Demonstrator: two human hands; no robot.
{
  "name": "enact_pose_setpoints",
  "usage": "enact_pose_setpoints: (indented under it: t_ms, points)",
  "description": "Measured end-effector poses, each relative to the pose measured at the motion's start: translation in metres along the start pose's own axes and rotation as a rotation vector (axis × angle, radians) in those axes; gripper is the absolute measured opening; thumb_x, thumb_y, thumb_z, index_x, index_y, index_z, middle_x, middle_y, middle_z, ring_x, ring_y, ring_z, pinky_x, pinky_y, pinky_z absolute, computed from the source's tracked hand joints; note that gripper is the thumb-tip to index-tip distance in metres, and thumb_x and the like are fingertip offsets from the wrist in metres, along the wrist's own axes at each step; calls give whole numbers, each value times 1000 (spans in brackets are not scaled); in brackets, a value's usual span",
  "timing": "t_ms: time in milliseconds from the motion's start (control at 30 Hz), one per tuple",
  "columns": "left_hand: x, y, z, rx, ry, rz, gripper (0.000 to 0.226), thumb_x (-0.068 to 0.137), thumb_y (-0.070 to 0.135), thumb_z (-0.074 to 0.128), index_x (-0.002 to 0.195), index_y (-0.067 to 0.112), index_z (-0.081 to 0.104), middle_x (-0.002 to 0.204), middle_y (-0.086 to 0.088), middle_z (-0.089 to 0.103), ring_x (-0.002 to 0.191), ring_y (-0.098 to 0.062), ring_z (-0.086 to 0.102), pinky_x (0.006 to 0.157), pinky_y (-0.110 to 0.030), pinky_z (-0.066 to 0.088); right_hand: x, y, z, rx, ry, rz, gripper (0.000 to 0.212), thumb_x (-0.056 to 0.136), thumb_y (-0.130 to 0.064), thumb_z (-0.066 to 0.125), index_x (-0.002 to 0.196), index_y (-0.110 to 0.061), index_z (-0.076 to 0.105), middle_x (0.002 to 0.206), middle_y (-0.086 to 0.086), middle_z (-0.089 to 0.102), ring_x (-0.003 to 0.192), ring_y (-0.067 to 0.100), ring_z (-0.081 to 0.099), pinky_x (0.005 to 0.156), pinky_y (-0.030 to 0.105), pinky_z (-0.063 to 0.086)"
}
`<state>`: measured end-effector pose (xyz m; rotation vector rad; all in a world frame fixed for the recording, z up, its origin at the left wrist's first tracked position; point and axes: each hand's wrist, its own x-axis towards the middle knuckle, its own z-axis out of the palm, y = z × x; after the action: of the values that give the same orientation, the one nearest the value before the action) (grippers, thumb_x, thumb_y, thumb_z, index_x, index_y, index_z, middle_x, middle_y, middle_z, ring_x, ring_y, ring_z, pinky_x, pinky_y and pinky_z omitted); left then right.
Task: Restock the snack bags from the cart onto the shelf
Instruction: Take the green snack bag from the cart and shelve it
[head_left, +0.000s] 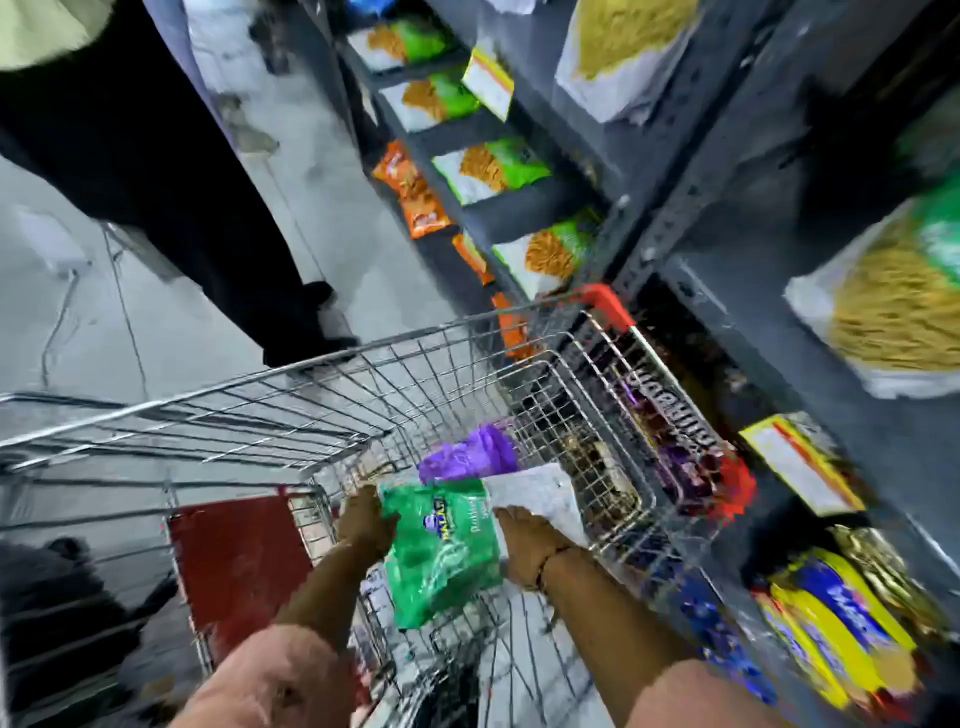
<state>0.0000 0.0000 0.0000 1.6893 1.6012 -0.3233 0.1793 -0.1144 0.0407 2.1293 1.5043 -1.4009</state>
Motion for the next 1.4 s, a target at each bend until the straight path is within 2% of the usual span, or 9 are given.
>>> enact_pose_setpoints:
  t_ms: [167,533,733,800,867,1000,1133,1267,1400]
  points:
    - [30,-14,24,-136,-53,-175,45,82,29,67,107,-9,62,113,-30,64,107,-38,61,87,-40,46,48,7,38,-168,-182,118,70,98,-14,40,150,-9,-6,161,15,-12,148,37,-6,120,48,4]
    - [21,70,-32,-912,-372,-352,26,96,7,44,71,10,52,32,5,59,27,-2,54,30,-12,43,27,27,21,40,41,138,145,58,-36,87,146,-18,-27,158,2,-26,147,27,-17,118,54,11]
    - [9,150,-53,-1195,-284,-263,26,98,1,31,108,-7,54,75,-22,75,70,-16,74,63,-17,55,4,21,2,308,417,270,157,37,-68,81,147,-24,-22,162,10,-12,149,34,-8,118,57,19]
    - [-1,175,-58,-1322,-222,-295,33,98,6,37,123,-11,50,119,-26,64,121,-25,58,98,-14,38,4,9,7,342,498,298,154,37,-82,68,149,-13,-11,161,15,0,149,35,3,116,55,24]
    - [-5,189,-53,-1572,-326,-375,26,97,2,36,96,-17,54,96,-26,65,120,-33,53,108,-22,33,7,-3,7,481,644,356,151,35,-99,37,148,-4,7,156,20,23,144,35,27,111,49,35]
    - [-5,214,-56,-1597,-426,-397,23,96,-6,32,80,-8,49,77,-23,58,95,-39,53,78,-37,53,18,7,-20,1053,906,401,127,49,-75,61,151,-26,3,153,18,34,127,41,50,91,51,53]
    - [10,210,-66,-1419,-509,-329,17,96,6,42,84,2,53,66,-11,59,82,-30,61,46,-37,59,39,45,-52,1205,950,323,104,67,-19,82,149,-26,19,151,16,37,131,34,46,85,20,45]
    - [40,192,-67,-984,-461,-200,39,87,57,47,75,20,57,76,3,56,75,-19,60,59,-29,55,54,66,-69,1012,803,362,25,81,-33,70,86,-11,61,92,10,62,89,23,59,61,12,47]
    - [53,173,-43,-1061,-443,-217,45,82,66,45,84,22,57,90,0,55,86,-18,53,74,-34,44,57,63,-71,988,801,330,49,87,-30,63,53,-20,30,58,-3,32,62,19,38,65,30,35]
